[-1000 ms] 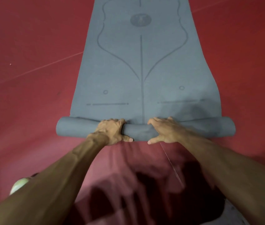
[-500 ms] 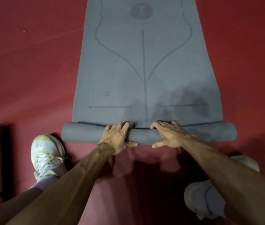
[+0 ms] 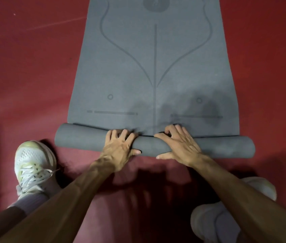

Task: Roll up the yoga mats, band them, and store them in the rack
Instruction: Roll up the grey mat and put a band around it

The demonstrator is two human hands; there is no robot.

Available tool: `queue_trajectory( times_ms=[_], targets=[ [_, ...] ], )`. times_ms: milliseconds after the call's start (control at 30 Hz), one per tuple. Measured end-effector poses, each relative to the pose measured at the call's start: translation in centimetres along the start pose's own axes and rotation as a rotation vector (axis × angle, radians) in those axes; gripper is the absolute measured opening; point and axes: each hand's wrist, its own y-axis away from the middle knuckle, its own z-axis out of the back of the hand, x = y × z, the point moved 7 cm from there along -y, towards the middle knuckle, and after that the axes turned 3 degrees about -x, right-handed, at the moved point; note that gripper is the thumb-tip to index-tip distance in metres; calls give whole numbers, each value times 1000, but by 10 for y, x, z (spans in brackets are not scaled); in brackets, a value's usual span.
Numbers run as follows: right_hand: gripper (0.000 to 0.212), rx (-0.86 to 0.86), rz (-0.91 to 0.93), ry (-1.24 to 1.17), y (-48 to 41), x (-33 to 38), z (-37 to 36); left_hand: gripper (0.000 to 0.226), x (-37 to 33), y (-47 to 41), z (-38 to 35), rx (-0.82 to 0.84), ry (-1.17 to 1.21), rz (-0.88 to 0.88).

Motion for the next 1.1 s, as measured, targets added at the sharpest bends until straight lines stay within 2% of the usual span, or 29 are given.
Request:
queue_trajectory(
  times_ms=[67,133,267,400,500,600,767,867,1000,1100],
  targets=[
    [70,-114,6,-9,3,1,5,62,1,-7,2,95,-23,12],
    [58,-225,-11,-29,10,3,13,62,6,-17,3,201,-25,44],
    [49,-359,-48,9,27,11,16,47,10,-37,5,358,152,97],
    [83,-192,-92,108,35,13,-6,41,16,-52,5,396,258,175],
    [92,-117,-105,132,29,12,-11,41,18,-59,5,408,299,182],
    [96,-122,-116,152,12,4,-6,42,23,-61,10,302,294,179],
    [107,-87,-123,176,-10,-8,-3,42,16,-60,23,70,45,100],
    [111,-6,-132,171,-21,-14,-2,56,12,-56,24,-2,-23,73],
    [107,152,-164,123,-49,-28,8,55,15,-53,32,-142,85,15],
    [100,201,-174,19,-64,-38,16,60,21,-48,33,-156,97,15]
  ],
)
